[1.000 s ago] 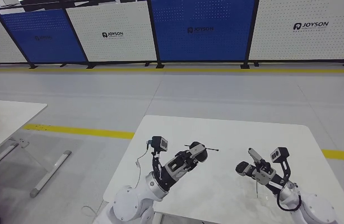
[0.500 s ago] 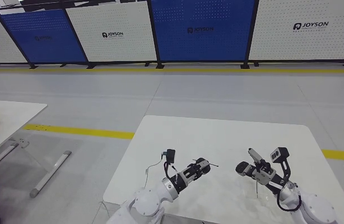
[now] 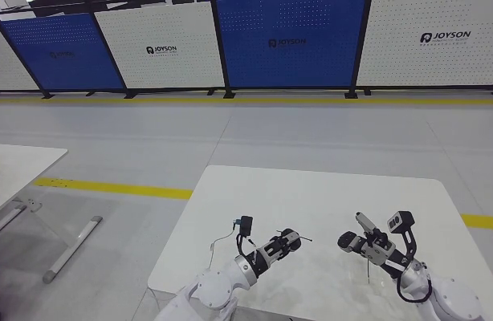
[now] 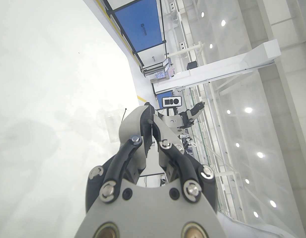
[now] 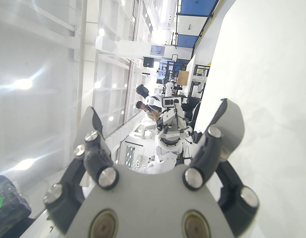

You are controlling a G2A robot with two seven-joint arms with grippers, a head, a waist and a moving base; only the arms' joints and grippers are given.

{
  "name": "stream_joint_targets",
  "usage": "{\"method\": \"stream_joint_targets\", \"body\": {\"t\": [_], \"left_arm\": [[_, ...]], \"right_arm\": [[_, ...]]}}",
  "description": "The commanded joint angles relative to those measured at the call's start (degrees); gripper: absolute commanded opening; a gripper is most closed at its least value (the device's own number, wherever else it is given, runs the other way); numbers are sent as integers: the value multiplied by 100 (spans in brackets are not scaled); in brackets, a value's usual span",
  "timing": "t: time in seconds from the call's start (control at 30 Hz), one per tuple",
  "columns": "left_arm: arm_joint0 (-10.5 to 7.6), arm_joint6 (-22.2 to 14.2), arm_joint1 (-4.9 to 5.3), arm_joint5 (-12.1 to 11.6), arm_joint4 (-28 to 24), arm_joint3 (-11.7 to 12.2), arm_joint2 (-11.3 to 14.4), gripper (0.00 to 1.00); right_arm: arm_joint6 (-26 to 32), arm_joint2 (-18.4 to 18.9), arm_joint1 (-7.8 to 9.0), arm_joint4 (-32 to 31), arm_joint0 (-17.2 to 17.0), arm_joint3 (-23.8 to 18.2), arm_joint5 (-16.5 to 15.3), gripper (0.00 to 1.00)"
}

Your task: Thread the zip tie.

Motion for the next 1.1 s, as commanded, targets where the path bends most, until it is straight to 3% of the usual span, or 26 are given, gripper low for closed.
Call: {"method": "stream_joint_targets", "body": {"t": [0.0, 0.47, 0.7, 1.07], "left_arm": [[0, 0, 0, 0, 0, 0, 0, 0], [-3, 54, -5, -19, -49, 0, 1, 0], [285, -118, 44, -795, -218, -239, -176, 0], [299, -106, 46, -802, -207, -248, -187, 0]], "right_arm": [[0, 0, 0, 0, 0, 0, 0, 100], [0, 0, 0, 0, 0, 0, 0, 100], [0, 0, 0, 0, 0, 0, 0, 100], [0, 0, 0, 0, 0, 0, 0, 100]]}}
